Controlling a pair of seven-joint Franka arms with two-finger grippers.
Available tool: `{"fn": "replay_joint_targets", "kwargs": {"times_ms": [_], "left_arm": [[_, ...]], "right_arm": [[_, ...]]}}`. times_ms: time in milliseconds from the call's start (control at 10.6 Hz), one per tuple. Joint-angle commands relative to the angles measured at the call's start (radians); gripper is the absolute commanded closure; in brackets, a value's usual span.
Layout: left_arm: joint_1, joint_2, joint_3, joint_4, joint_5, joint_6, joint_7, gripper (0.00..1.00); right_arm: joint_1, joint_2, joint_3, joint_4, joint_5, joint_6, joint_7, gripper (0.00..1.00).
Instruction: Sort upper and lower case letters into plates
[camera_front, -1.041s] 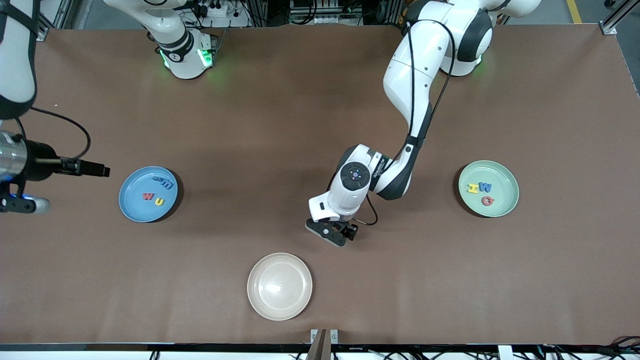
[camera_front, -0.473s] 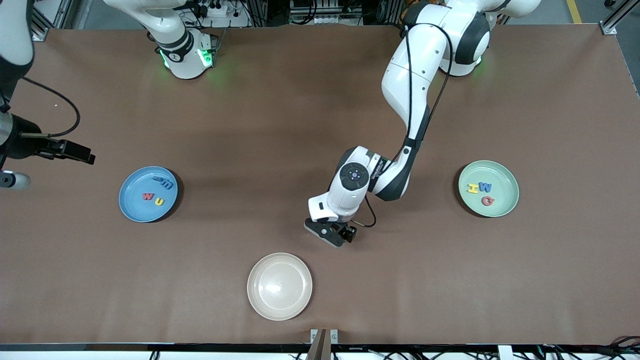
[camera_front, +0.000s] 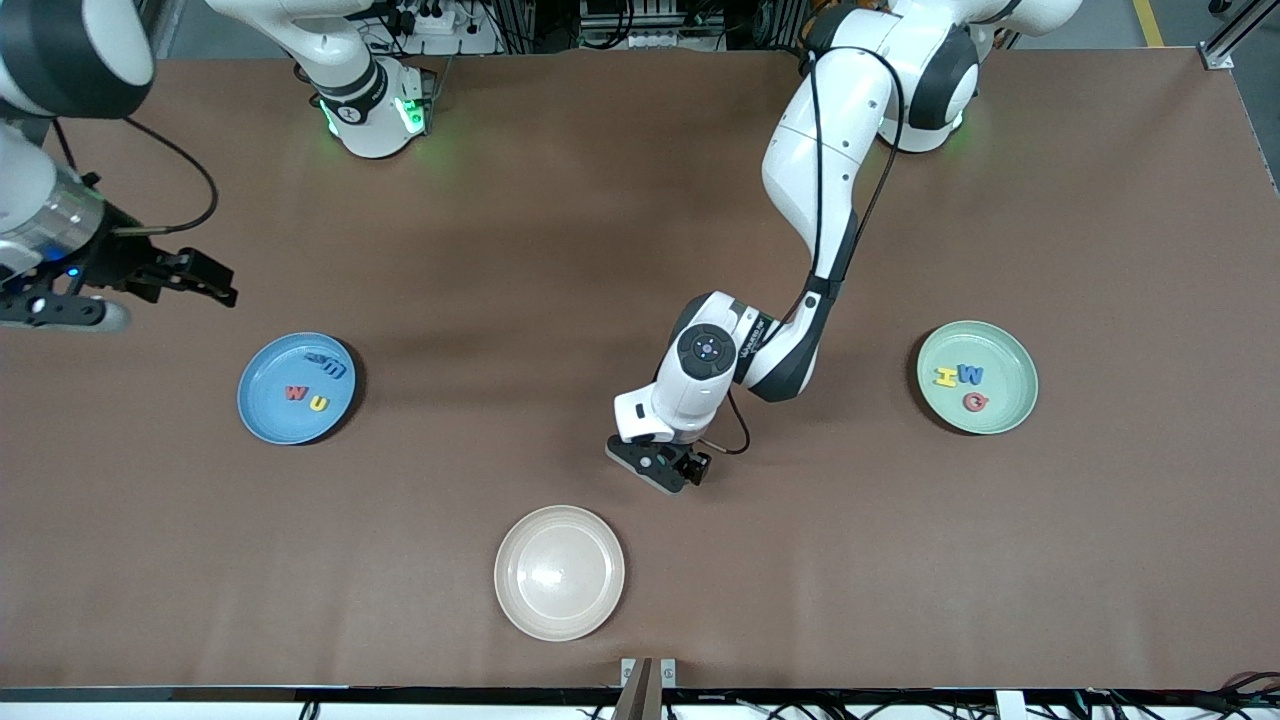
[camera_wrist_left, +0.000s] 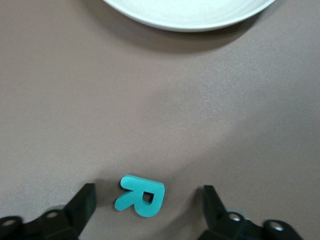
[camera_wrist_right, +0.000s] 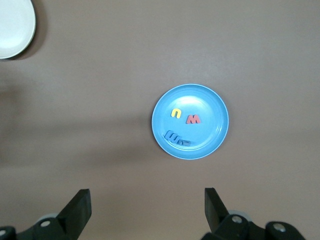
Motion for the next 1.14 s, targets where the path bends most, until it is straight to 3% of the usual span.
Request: {"fn": "replay_joint_targets", "kwargs": {"times_ms": [0, 568, 757, 1041], "left_arm": [[-0.011, 0.033, 0.018, 0.045, -0.037, 0.010, 0.017, 0.12], [-0.012, 0.039, 0.019, 0.045, -0.035, 0.030, 0.023, 0.13], [-0.012, 0.039, 0.019, 0.044, -0.035, 0.030, 0.027, 0.28], [-0.012, 0.039, 0.021, 0.044, -0.035, 0.030, 0.028, 0.39]], "right_arm": [[-0.033, -0.043, 0.048, -0.043, -0.020, 0.026, 0.000, 0.00], [-0.045, -0.026, 0.065, 0.049, -0.032, 0.026, 0.001, 0.00], [-0.045, -0.026, 0.065, 0.053, -0.031, 0.018, 0.000, 0.00], [-0.036, -0.017, 0.065, 0.059, -0.031, -0.026, 0.012, 0.00]]}}
